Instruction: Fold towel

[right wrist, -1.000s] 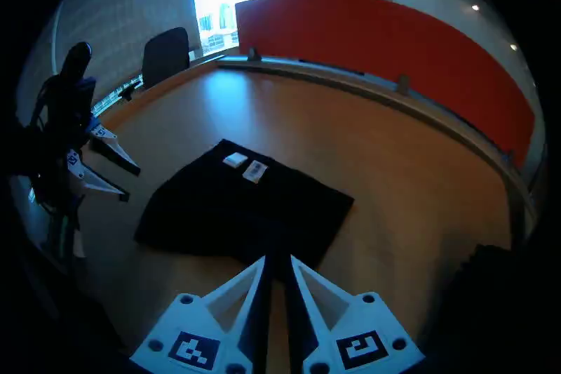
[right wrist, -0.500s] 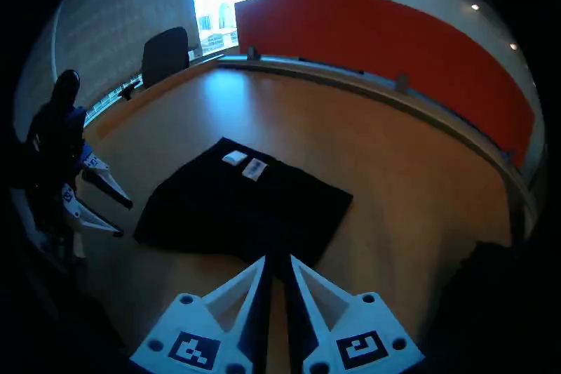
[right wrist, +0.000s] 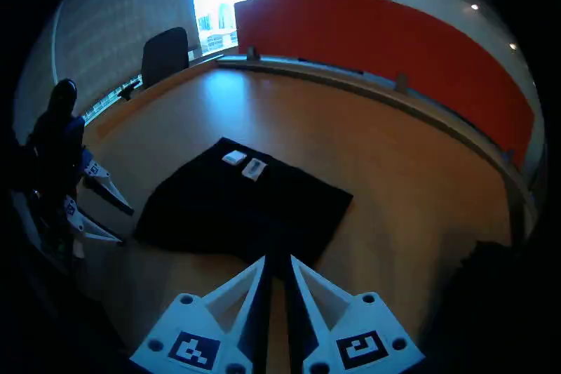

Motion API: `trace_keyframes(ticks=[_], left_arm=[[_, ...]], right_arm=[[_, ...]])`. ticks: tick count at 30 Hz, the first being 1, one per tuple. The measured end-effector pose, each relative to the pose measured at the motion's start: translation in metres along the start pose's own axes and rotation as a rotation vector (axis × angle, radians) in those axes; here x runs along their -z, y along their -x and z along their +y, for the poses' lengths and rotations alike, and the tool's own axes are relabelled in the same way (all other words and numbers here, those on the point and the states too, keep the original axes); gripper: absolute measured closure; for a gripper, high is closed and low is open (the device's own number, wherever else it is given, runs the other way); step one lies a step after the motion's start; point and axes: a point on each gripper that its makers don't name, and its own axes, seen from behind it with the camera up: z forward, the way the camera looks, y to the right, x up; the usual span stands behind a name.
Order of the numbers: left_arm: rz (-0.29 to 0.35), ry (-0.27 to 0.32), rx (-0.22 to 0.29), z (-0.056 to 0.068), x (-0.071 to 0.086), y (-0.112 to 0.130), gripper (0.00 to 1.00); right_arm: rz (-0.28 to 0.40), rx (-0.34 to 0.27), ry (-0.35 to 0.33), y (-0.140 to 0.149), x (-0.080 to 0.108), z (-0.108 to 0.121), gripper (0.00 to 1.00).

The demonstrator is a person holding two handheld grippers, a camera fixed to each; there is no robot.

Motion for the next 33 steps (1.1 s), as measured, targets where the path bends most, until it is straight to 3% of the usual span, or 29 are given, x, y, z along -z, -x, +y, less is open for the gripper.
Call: trace_keyframes(ticks=[8,15,19,23,33], left_arm=[[-0.006,-0.043,-0.03,0.005,-0.011,0.006,0.31],[-0.004,-0.086,-0.029,0.001,-0.015,0.006,0.43],[-0.006,-0.108,-0.021,-0.006,-0.018,0.007,0.56],[-0.014,-0.159,-0.021,-0.019,-0.016,0.007,0.9],[-0.023,-0.128,0.005,-0.018,-0.014,0.006,0.9]], right_arm=[[-0.002,-0.003,0.002,0.002,0.001,0.0,0.89],[0.0,-0.002,0.002,0.002,0.001,-0.001,0.89],[0.001,-0.002,0.001,0.001,0.0,-0.001,0.89],[0.001,0.001,-0.002,0.002,0.0,-0.002,0.89],[0.002,0.002,-0.004,0.002,0.001,-0.004,0.89]])
